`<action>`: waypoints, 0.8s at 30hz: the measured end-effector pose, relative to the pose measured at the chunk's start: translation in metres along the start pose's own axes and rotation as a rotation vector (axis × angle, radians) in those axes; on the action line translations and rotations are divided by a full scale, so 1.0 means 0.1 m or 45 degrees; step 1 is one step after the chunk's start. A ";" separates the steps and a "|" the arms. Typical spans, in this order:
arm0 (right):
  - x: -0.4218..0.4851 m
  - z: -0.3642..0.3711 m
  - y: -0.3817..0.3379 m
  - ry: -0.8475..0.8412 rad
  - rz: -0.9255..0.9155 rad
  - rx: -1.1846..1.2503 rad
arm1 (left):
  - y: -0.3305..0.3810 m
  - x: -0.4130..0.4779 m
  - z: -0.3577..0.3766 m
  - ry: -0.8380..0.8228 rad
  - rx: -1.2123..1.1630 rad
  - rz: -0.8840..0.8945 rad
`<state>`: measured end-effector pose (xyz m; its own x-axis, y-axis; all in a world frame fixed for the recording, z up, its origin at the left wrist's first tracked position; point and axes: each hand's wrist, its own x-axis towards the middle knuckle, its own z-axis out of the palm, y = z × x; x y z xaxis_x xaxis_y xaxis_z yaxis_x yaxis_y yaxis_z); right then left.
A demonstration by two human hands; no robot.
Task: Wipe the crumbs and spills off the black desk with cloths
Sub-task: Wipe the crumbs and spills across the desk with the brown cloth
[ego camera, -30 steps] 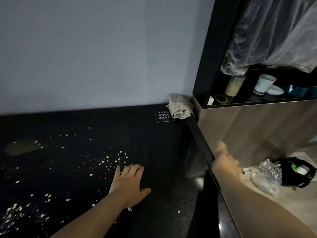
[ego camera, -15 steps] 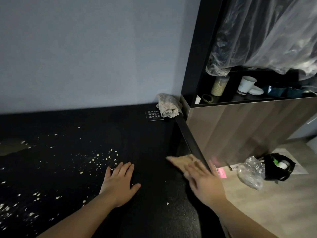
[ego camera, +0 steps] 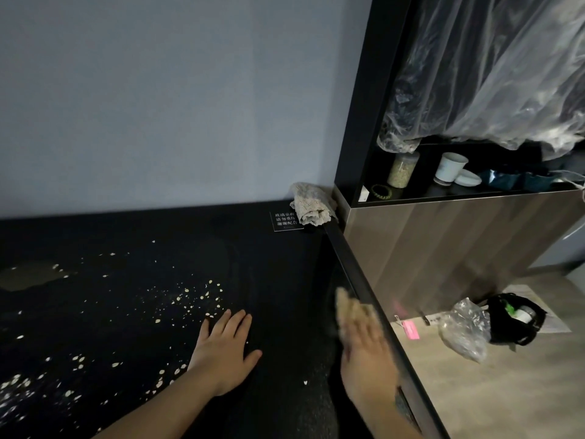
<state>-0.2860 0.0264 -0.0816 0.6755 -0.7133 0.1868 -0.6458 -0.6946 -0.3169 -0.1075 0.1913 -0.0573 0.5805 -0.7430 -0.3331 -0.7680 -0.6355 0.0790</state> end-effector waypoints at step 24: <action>0.13 -0.16 0.37 0.057 0.527 0.062 | 0.05 -0.12 0.06 0.018 -0.016 0.010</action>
<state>-0.3068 -0.0097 -0.0758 0.3458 -0.9353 0.0748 -0.8412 -0.3443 -0.4169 -0.1198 0.1985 -0.0588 0.5787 -0.7506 -0.3188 -0.7690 -0.6324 0.0931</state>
